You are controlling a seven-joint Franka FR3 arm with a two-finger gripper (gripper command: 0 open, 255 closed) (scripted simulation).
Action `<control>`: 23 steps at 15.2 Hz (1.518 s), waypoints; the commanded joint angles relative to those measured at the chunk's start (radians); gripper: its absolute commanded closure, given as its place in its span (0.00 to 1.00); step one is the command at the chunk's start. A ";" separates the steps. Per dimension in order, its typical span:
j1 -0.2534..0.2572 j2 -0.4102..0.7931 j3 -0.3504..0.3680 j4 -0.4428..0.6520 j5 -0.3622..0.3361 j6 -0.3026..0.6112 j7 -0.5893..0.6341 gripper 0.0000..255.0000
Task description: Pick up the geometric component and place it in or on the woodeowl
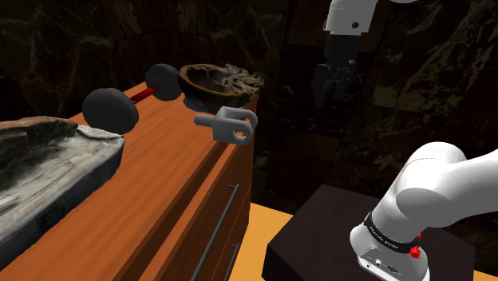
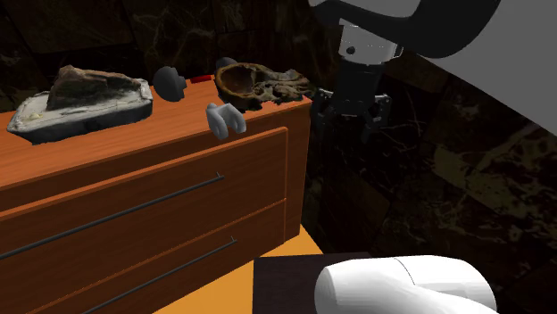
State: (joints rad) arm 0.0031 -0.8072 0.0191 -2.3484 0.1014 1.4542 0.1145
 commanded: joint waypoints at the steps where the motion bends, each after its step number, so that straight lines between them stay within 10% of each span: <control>1: 0.000 0.000 0.000 0.000 0.000 0.000 0.000 0.00; 13: 0.072 0.318 0.244 0.298 0.076 0.033 0.210 0.00; 23: 0.122 0.674 0.443 0.673 -0.004 -0.002 0.425 0.00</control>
State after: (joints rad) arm 0.1178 -0.1720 0.4427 -1.7176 0.1113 1.4597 0.5150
